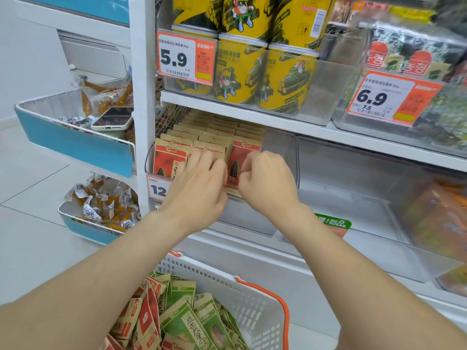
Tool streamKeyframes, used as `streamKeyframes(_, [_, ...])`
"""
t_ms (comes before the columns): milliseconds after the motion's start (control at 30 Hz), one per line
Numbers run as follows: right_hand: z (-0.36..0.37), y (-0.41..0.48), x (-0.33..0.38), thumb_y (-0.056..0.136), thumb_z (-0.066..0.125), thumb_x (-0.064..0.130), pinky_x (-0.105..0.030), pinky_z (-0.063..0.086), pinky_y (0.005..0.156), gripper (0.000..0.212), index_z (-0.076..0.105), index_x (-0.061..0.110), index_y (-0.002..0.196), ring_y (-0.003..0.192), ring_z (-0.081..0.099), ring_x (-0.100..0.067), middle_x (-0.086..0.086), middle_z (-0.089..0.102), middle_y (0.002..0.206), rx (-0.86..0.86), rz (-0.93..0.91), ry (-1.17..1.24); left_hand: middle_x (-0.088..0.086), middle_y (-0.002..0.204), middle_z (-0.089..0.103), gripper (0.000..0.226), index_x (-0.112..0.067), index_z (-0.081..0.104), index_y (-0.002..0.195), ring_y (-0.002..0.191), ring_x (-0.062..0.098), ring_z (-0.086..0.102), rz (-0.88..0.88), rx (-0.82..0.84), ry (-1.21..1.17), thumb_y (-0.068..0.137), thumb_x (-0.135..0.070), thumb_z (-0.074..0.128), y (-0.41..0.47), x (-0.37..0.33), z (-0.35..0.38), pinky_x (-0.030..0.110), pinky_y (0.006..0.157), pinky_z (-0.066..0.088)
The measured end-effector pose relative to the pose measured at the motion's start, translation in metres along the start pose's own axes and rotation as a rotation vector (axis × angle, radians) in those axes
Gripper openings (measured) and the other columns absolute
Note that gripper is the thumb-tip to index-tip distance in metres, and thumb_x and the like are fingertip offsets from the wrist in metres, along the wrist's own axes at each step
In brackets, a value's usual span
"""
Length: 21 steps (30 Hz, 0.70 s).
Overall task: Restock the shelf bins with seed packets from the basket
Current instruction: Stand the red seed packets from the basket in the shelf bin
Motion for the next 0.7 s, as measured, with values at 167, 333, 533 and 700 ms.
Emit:
streamKeyframes(167, [0.009,-0.048,0.002,0.082,0.050,0.017,-0.034,0.044,0.062,0.015,0.063,0.013,0.076,0.081,0.061,-0.041,-0.007,0.053,0.072,0.314,-0.077,-0.018,0.003,0.090,0.066,0.008,-0.021,0.054,0.096,0.085,0.034,0.065,-0.011,0.356,-0.039,0.093,-0.027,0.052,-0.026,-0.003,0.002,0.039,0.064,0.046])
streamKeyframes(333, [0.060,-0.120,-0.010,0.091,0.053,0.012,-0.040,0.054,0.066,0.017,0.054,0.010,0.074,0.080,0.058,-0.035,-0.005,0.046,0.069,0.949,-0.350,-0.228,-0.008,0.088,0.054,0.015,-0.027,0.064,0.106,0.098,0.028,0.064,0.118,0.850,0.003,0.099,-0.034,0.053,-0.065,-0.014,0.018,0.039,0.080,0.056])
streamKeyframes(533, [0.123,-0.213,-0.023,0.095,0.061,0.005,-0.034,0.042,0.051,0.003,0.062,0.006,0.098,0.067,0.054,-0.025,-0.007,0.055,0.078,1.332,-0.503,-0.382,0.000,0.111,0.059,0.026,-0.025,0.064,0.122,0.107,0.030,0.063,0.209,1.014,-0.023,0.102,-0.036,0.052,-0.095,-0.046,0.031,0.043,0.091,0.054])
streamKeyframes(700, [0.158,-0.254,-0.039,0.093,0.067,0.008,-0.040,0.053,0.057,0.063,0.040,0.015,0.149,0.093,0.066,-0.033,-0.013,0.062,0.111,1.355,-0.572,-0.357,0.008,0.127,0.058,0.030,-0.020,0.063,0.128,0.108,0.033,0.064,0.249,1.101,0.007,0.105,-0.033,0.050,-0.110,-0.068,0.037,0.037,0.084,0.051])
Point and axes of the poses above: each hand's wrist, its own y-axis towards the middle knuckle, its own z-axis out of the palm, x = y × z, the point moved 2 cm from there along y, towards the middle knuckle
